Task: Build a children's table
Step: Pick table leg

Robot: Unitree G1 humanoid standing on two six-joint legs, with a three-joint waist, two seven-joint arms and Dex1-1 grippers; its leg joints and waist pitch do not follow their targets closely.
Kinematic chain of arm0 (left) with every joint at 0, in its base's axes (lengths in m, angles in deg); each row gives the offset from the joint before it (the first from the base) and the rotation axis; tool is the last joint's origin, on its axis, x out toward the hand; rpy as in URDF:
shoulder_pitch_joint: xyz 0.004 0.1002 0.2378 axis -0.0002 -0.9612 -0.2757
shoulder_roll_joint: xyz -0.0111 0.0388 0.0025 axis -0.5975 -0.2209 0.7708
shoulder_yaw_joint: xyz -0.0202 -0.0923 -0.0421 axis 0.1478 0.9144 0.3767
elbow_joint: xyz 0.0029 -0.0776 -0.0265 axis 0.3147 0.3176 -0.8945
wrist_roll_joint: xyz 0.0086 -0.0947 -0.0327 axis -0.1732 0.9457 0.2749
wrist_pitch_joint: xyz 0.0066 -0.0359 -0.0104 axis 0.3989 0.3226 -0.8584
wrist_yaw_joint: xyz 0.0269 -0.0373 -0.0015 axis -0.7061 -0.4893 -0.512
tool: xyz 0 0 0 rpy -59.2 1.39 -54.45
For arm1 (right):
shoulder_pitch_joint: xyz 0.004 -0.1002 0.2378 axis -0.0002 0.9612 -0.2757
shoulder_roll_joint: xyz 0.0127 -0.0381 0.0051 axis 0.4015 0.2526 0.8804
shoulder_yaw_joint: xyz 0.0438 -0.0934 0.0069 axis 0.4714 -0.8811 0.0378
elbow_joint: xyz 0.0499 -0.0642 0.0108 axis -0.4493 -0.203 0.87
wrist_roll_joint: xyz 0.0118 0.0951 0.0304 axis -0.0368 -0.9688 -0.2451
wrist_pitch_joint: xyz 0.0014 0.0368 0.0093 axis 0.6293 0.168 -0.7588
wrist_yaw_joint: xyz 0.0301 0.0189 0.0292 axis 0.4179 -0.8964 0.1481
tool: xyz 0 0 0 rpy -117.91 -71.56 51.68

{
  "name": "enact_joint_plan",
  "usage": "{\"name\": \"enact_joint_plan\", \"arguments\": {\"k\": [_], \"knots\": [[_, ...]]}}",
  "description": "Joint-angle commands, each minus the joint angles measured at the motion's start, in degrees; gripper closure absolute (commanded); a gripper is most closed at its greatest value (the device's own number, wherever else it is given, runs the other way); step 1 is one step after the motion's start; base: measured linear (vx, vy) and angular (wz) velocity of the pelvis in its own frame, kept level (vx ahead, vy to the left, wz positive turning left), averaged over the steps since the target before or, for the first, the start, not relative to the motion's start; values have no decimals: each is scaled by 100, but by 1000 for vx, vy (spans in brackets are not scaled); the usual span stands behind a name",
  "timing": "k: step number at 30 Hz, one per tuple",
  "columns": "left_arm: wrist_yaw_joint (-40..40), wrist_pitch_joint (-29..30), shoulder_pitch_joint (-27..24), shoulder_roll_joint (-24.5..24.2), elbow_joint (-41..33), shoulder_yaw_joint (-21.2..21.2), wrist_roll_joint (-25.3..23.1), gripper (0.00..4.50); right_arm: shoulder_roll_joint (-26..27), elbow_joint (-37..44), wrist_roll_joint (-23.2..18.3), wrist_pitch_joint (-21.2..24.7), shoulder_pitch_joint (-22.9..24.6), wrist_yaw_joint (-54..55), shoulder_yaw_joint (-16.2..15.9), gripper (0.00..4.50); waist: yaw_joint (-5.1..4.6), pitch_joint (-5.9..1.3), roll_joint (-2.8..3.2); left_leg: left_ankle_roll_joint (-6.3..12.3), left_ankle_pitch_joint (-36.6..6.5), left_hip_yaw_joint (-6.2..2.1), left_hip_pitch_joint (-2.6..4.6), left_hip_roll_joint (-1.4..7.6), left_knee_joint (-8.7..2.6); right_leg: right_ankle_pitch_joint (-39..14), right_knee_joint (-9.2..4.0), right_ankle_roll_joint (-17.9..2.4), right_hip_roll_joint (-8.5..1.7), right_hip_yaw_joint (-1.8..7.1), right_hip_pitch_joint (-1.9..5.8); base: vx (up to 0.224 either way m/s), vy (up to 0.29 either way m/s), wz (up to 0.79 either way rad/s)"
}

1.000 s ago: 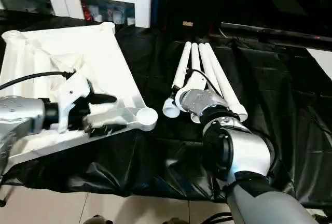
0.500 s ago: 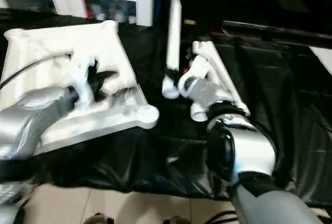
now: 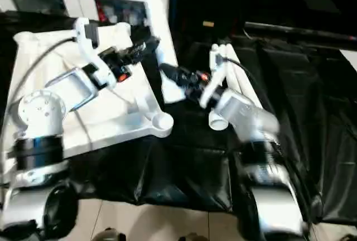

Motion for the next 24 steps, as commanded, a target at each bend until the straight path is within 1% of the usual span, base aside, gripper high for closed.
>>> {"name": "enact_joint_plan", "arguments": {"k": [1,2,3,4,5,6,7,8,9,10,11,12,13,14,15,16,17,18,20,21,22,23,24], "knots": [[-115,125,96,94,-39,7,149,0,-70,355,-186,134,93,-178,-91,262,21,-481,90,99,-494,-29,102,149,-370,-40,-452,-1470,-494,208,405,0,0,0],[-163,154,112,138,-64,22,196,0,-87,516,-193,210,187,-226,-131,262,18,-479,92,82,-545,-31,106,151,-373,-139,-457,-1453,-497,208,398,0,0,0],[-208,155,119,170,-83,23,210,0,-102,647,-194,264,266,-255,-184,262,16,-480,93,62,-539,-36,100,152,-376,-165,-455,-1426,-495,210,408,0,0,0],[-314,194,157,234,-85,108,302,0,-125,899,-170,330,410,-207,-280,262,26,-477,78,61,-494,-42,95,150,-381,-174,-465,-1365,-497,213,415,0,0,0],[-314,194,157,234,-85,108,302,0,-125,899,-170,330,410,-207,-280,262,25,-482,84,51,-466,-49,95,152,-381,-152,-453,-1355,-494,210,410,0,0,0],[-338,204,169,245,-87,130,322,18,-129,938,-134,314,437,-184,-319,262,18,-486,83,55,-456,-51,92,148,-378,-156,-462,-1334,-495,207,403,0,0,0],[-422,208,205,265,-94,156,335,36,-143,1024,-69,273,477,-82,-388,262,15,-482,56,39,-464,-49,83,143,-382,-216,-470,-1308,-499,208,410,0,0,0],[-465,226,222,264,-106,148,323,36,-150,1084,-50,265,497,-29,-422,262,19,-478,71,21,-465,-49,83,139,-378,-264,-475,-1275,-500,214,404,0,0,0],[-465,226,222,264,-106,148,323,39,-150,1084,-50,265,497,-29,-422,262,22,-482,73,22,-461,-49,89,138,-375,-281,-476,-1258,-498,212,401,0,0,0],[-623,224,249,249,-118,72,164,49,-118,1125,78,169,487,161,-464,262,18,-477,76,6,-456,-55,83,143,-380,-317,-475,-1231,-500,213,396,0,0,0],[-623,224,249,249,-118,72,164,49,-118,1125,78,169,487,161,-464,262,16,-475,77,-7,-455,-57,84,147,-383,-331,-474,-1215,-498,210,389,0,0,0],[-754,215,267,231,-106,23,54,66,-104,1163,129,149,487,266,-485,262,11,-475,71,-9,-455,-53,83,139,-380,-336,-479,-1211,-497,211,391,0,0,0],[-894,173,293,210,-75,-39,-96,79,-64,1184,255,60,466,443,-508,262,6,-472,48,-4,-445,-49,82,135,-381,-333,-488,-1190,-489,213,390,0,0,0],[-1040,135,317,188,-46,-97,-219,84,-25,1229,375,-9,456,614,-526,262,11,-473,65,-24,-435,-58,83,148,-386,-342,-474,-1166,-497,211,384,0,0,0],[-1040,135,317,188,-46,-97,-219,97,-25,1229,375,-9,456,614,-526,262,2,-470,73,-37,-442,-61,81,150,-391,-375,-476,-1133,-493,210,372,0,0,0],[-1312,102,347,227,-49,-105,-334,111,40,1320,474,-4,432,811,-552,262,-2,-479,67,-52,-402,-58,81,142,-383,-346,-475,-1113,-495,215,389,0,0,0],[-1428,45,339,239,-76,-141,-409,111,83,1419,543,11,443,945,-604,262,0,-479,58,-52,-374,-60,75,140,-383,-308,-471,-1108,-495,216,392,0,0,0],[-1508,-3,335,244,-91,-171,-471,121,114,1489,597,17,449,1050,-646,262,0,-481,52,-50,-314,-62,78,142,-388,-221,-464,-1095,-489,212,387,0,0,0],[-1646,-84,340,306,-85,-163,-521,148,202,1602,745,-24,450,1289,-737,262,-1,-480,72,-56,-331,-61,81,143,-388,-176,-461,-1104,-495,213,381,0,0,0],[-1646,-84,340,306,-85,-163,-521,148,202,1602,745,-24,450,1289,-737,262,-2,-478,74,-69,-338,-63,78,146,-389,-175,-462,-1104,-497,213,380,0,0,0],[-1678,-91,349,335,-78,-146,-506,157,219,1634,769,-35,451,1352,-775,262,0,-479,75,-86,-374,-61,80,143,-393,-158,-462,-1103,-495,215,386,0,0,0],[-1715,-107,355,406,-81,-110,-442,162,235,1722,850,-52,472,1438,-903,262,-2,-475,74,-97,-387,-61,80,146,-397,-163,-464,-1102,-495,215,384,0,0,0],[-1759,-132,350,422,-61,-120,-470,170,252,1737,885,-68,480,1465,-955,262,-4,-481,86,-114,-393,-62,82,146,-394,-133,-461,-1100,-494,216,383,0,0,0]]}}
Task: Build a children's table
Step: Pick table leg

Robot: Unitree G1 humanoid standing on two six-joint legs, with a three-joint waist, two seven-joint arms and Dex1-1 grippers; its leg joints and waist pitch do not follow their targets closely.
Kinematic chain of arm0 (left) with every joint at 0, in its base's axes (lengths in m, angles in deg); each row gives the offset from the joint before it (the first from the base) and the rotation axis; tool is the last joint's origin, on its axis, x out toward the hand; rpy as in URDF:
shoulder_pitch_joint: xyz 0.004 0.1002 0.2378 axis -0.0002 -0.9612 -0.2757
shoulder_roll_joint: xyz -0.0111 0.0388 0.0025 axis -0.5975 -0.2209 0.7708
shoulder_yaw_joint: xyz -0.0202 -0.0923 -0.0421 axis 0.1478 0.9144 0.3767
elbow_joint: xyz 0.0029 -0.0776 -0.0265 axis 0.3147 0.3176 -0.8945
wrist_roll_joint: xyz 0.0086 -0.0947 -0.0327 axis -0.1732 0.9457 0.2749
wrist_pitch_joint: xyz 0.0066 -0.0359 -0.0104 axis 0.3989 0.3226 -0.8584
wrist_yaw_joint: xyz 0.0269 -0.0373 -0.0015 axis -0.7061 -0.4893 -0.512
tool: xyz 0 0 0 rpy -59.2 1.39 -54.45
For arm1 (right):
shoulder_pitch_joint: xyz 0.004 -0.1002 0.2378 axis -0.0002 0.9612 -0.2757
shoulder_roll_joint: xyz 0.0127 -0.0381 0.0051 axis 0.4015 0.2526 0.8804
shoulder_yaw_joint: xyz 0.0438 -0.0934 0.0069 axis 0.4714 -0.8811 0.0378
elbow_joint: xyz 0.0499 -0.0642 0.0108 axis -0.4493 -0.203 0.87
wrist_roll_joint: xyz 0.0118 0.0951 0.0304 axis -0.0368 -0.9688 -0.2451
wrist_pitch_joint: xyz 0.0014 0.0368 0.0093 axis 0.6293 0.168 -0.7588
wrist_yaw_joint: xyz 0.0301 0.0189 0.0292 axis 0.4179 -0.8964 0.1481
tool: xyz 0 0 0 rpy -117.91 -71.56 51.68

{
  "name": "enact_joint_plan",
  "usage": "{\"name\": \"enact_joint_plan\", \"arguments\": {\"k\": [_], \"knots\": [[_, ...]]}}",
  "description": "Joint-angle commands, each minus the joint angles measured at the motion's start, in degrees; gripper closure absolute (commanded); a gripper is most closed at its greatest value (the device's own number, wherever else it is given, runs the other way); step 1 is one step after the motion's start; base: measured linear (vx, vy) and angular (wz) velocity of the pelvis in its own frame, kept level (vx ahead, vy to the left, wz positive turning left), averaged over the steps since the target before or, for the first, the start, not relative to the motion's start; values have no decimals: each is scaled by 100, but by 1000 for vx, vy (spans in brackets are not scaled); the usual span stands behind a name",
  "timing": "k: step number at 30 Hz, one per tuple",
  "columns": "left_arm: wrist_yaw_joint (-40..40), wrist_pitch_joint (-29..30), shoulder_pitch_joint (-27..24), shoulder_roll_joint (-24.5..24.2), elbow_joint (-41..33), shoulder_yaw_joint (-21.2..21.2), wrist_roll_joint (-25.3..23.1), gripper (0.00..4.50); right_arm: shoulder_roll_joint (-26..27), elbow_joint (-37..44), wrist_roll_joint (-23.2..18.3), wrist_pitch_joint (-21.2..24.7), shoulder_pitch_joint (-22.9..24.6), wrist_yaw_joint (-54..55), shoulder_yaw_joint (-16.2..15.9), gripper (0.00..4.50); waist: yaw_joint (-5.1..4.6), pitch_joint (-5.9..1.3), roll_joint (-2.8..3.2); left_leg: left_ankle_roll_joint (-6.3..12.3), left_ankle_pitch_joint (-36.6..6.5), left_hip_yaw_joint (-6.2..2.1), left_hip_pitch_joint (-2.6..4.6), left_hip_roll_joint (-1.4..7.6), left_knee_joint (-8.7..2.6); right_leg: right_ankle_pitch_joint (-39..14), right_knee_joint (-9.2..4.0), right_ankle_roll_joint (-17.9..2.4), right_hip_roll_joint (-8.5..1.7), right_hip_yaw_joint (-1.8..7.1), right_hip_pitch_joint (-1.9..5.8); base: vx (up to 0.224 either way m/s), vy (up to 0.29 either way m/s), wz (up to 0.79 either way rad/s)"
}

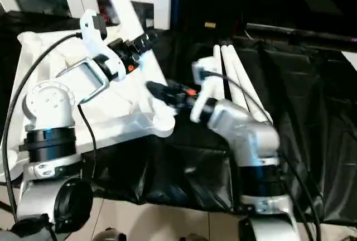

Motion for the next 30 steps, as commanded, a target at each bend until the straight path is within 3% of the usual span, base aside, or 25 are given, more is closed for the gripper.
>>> {"name": "enact_joint_plan", "arguments": {"k": [1,3,5,10,12,15,17,21,25,28,30], "knots": [[-131,-39,88,43,18,-73,-70,181,12,255,64,-109,-48,53,-89,262,-6,-480,82,-112,-409,-54,93,148,-391,-137,-429,-1122,-489,218,373,0,0,0],[-191,-66,81,73,40,-68,-105,201,38,238,185,-155,-51,189,-154,262,-5,-476,86,-120,-429,-55,93,148,-395,-129,-432,-1107,-489,219,371,0,0,0],[-318,-128,88,101,81,-32,-170,206,29,138,455,-335,-104,366,-252,262,-10,-472,135,-175,-486,-63,89,145,-396,-169,-434,-1087,-492,218,363,0,0,0],[-354,-320,80,8,41,-135,-284,244,95,170,575,-453,-120,539,-255,262,-11,-478,133,-197,-553,-64,94,141,-399,-85,-433,-1075,-488,223,371,0,0,0],[-317,-362,88,-10,47,-162,-294,252,98,177,582,-481,-132,559,-271,262,-10,-478,186,-198,-545,-72,95,140,-396,-9,-419,-1083,-482,222,369,0,0,0],[12,-459,71,-115,-26,-376,-304,257,100,239,600,-519,-146,585,-330,262,-18,-478,162,-175,-542,-62,90,135,-397,-14,-426,-1080,-480,222,374,0,0,0],[288,-457,25,-208,-144,-598,-318,259,130,272,461,-418,-147,556,-264,206,-11,-481,165,-160,-517,-59,89,133,-399,-69,-429,-1054,-485,227,379,0,0,0],[786,-446,-81,-458,-314,-974,-331,260,-12,278,209,-234,-171,317,-92,176,-20,-482,149,-148,-504,-51,96,145,-402,-64,-417,-1062,-479,226,371,0,0,0],[1299,-401,-156,-743,-371,-1175,-252,261,-510,347,-142,73,-219,-413,-36,148,-14,-476,136,-119,-450,-36,90,132,-394,-61,-415,-1058,-472,230,388,0,0,0],[1667,-326,-196,-924,-422,-1279,-145,261,-816,294,-340,262,-305,-832,-17,128,-11,-482,72,-45,-378,-23,91,131,-382,-129,-417,-1069,-475,230,396,0,0,0],[1959,-234,-235,-1013,-514,-1362,-22,261,-976,137,-267,270,-393,-1013,-90,108,-6,-488,65,-14,-298,-19,83,137,-374,-134,-399,-1110,-488,229,394,0,0,0]]}}
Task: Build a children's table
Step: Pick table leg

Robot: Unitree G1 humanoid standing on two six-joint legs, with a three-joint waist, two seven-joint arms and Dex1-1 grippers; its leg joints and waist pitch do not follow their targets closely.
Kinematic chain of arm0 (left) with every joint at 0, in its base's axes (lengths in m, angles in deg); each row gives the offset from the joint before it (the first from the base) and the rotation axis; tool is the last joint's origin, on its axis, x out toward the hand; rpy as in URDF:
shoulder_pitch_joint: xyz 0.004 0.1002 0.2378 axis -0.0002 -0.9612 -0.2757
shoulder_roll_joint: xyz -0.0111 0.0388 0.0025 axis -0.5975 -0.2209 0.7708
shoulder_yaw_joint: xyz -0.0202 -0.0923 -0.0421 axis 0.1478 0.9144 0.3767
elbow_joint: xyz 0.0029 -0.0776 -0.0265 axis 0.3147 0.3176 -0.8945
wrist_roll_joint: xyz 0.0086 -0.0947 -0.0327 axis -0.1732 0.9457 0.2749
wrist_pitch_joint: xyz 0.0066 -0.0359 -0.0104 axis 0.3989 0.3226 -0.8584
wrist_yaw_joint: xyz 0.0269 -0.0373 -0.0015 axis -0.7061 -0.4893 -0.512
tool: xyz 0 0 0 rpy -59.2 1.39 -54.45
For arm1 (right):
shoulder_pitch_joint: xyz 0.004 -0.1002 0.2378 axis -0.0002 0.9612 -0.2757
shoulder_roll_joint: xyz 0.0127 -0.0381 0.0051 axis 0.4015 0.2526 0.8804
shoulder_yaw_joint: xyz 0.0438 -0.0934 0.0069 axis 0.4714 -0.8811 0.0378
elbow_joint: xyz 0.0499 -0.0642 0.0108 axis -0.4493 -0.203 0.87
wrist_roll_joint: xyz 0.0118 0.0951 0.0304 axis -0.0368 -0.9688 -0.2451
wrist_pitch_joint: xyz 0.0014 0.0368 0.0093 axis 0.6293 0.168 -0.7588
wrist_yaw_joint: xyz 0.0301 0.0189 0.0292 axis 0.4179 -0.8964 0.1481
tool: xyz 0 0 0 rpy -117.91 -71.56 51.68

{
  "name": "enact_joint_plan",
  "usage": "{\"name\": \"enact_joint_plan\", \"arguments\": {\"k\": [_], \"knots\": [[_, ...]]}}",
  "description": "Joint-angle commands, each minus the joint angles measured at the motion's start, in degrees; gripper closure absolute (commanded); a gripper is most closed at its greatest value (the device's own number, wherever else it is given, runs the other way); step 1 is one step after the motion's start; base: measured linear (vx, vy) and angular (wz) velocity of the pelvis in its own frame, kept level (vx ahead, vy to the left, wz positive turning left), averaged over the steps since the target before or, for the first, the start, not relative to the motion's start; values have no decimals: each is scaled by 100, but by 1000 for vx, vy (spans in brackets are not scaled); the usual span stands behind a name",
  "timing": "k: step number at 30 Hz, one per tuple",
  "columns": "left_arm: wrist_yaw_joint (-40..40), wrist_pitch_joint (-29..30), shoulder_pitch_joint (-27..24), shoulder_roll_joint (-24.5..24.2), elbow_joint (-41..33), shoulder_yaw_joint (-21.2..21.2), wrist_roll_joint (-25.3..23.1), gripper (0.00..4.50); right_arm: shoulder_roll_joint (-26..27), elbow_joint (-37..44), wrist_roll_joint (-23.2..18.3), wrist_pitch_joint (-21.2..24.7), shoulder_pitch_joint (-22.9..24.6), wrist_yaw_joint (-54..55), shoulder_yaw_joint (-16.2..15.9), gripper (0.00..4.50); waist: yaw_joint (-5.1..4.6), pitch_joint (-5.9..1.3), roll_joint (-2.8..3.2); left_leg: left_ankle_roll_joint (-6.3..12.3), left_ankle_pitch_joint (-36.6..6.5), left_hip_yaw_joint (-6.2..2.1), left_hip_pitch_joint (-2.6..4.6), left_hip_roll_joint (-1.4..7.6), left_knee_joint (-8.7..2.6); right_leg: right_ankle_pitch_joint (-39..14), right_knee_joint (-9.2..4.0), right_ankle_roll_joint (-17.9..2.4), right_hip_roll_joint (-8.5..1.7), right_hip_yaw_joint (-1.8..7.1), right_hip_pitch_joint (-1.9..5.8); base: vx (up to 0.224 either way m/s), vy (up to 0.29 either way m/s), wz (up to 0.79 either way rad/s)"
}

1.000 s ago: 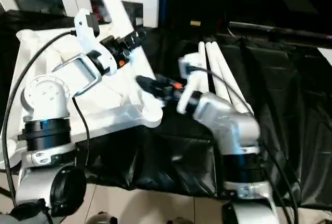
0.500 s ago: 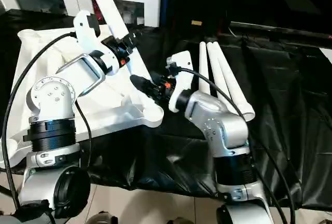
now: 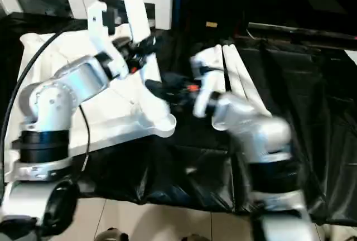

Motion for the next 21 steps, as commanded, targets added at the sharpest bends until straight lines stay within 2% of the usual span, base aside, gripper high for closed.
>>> {"name": "enact_joint_plan", "arguments": {"k": [1,3,4,7,9,10,12,13,15,20,21], "knots": [[321,137,24,-51,-252,-157,189,261,-116,-87,18,70,-176,-232,-53,104,4,-484,-8,-14,-259,-21,83,140,-368,-137,-376,-1130,-491,225,385,0,0,0],[446,230,8,-71,-313,-202,305,261,-221,-199,25,104,-236,-429,-148,96,-6,-488,-15,-3,-252,-14,83,136,-356,-146,-368,-1195,-489,220,381,0,0,0],[577,285,1,-109,-355,-272,372,261,-285,-263,-67,233,-278,-597,-195,69,-1,-478,-16,30,-262,-9,77,139,-358,-195,-378,-1225,-492,225,379,0,0,0],[748,403,7,-103,-446,-336,552,261,-376,-408,-252,440,-370,-945,-271,64,3,-485,-48,76,-230,-4,79,142,-354,-169,-373,-1234,-491,223,384,0,0,0],[775,414,10,-99,-462,-356,573,261,-408,-437,-289,495,-393,-1043,-311,64,8,-480,-41,90,-241,0,78,142,-348,-229,-384,-1240,-491,224,378,0,0,0],[847,431,16,-101,-477,-388,603,261,-464,-483,-322,560,-433,-1183,-399,64,9,-483,-65,105,-222,0,79,137,-348,-244,-387,-1241,-486,218,387,0,0,0],[943,436,15,-131,-508,-453,604,261,-497,-536,-331,620,-476,-1279,-484,64,17,-484,-61,111,-210,-5,77,140,-347,-296,-382,-1213,-491,215,383,0,0,0],[1073,459,6,-170,-543,-515,626,261,-535,-606,-333,682,-531,-1412,-579,64,13,-477,-82,115,-232,-2,77,145,-349,-383,-386,-1187,-493,216,376,0,0,0],[1138,476,0,-202,-567,-552,630,261,-545,-672,-312,686,-574,-1498,-628,64,15,-475,-72,107,-247,-2,76,146,-350,-469,-394,-1171,-500,216,373,0,0,0],[1316,623,-38,-298,-670,-643,741,261,-564,-843,-260,686,-668,-1691,-701,64,23,-489,-89,104,-142,0,73,144,-342,-315,-367,-1189,-496,212,373,0,0,0],[1348,637,-49,-318,-681,-662,761,261,-595,-855,-227,688,-670,-1745,-755,81,24,-491,-88,107,-141,-1,75,144,-341,-310,-365,-1196,-495,210,374,0,0,0]]}}
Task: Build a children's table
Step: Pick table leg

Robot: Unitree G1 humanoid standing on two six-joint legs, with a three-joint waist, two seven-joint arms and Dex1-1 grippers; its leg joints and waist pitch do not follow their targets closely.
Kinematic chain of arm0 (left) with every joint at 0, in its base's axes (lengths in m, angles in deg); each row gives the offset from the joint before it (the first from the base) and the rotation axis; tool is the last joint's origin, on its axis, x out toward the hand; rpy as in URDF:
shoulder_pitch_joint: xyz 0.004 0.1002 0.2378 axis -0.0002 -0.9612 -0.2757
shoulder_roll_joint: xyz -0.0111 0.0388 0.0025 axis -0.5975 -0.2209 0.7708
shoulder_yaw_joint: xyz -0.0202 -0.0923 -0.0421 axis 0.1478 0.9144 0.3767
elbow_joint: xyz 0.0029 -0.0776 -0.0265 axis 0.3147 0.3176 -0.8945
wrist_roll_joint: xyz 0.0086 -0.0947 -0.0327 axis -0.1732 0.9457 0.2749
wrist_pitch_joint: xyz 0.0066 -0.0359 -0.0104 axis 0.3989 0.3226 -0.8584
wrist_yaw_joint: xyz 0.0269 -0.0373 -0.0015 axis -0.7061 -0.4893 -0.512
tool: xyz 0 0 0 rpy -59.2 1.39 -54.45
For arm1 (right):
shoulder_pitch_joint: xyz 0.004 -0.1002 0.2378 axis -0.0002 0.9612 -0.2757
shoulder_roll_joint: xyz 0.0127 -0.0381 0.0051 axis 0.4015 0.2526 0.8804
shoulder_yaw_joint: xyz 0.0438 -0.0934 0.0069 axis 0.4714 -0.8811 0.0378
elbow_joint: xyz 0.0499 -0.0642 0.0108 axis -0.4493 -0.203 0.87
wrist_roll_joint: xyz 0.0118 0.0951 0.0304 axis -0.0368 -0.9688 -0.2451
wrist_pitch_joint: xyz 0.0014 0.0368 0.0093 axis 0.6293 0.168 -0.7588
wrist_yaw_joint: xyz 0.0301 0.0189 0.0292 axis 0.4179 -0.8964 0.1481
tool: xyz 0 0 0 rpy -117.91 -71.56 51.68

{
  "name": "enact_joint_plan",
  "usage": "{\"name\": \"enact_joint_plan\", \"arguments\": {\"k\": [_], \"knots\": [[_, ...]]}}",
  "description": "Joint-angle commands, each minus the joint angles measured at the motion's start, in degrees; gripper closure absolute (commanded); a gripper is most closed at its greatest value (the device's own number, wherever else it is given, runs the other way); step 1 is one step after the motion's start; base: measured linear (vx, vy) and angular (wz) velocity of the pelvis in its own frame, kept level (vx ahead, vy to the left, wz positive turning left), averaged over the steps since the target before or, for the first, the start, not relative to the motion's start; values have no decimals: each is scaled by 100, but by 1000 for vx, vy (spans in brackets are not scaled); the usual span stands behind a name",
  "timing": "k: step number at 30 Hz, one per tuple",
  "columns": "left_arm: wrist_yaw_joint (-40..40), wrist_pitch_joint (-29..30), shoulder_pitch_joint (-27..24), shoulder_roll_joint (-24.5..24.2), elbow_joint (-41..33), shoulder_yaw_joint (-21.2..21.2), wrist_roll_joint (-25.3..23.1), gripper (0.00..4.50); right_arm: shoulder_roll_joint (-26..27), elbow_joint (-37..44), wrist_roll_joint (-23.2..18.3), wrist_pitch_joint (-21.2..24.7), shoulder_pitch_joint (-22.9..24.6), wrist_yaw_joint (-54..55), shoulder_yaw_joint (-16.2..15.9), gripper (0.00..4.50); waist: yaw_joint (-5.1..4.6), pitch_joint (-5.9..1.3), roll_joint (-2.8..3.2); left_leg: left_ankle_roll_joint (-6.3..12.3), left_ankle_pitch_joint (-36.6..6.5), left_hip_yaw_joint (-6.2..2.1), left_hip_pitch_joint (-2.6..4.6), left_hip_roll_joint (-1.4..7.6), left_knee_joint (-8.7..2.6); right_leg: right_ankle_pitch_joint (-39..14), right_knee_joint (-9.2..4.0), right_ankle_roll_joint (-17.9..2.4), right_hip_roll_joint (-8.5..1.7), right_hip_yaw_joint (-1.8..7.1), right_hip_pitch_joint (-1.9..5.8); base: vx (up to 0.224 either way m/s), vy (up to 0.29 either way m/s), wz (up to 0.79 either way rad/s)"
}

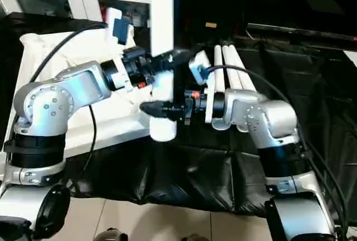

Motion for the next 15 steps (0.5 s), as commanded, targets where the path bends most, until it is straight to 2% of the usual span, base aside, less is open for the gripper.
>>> {"name": "enact_joint_plan", "arguments": {"k": [1,7,8,15], "knots": [[126,73,-13,-51,-172,-111,109,261,-119,-16,49,36,-136,-133,-96,91,9,-490,-61,96,-134,-12,75,145,-340,-289,-369,-1211,-494,208,376,0,0,0],[258,72,-15,-127,-140,-165,94,261,-197,-60,59,31,-157,-243,-186,137,14,-487,-61,96,-160,-7,77,143,-338,-358,-376,-1171,-489,213,376,0,0,0],[301,64,-3,-134,-113,-170,88,261,-201,-99,71,24,-179,-282,-196,142,17,-486,-40,85,-169,-12,80,145,-338,-359,-374,-1181,-491,212,372,0,0,0],[310,44,27,-67,-73,-213,115,261,-200,-62,65,48,-111,-385,-301,196,20,-498,-54,106,-133,-11,73,140,-331,-230,-364,-1223,-490,209,388,0,0,0]]}}
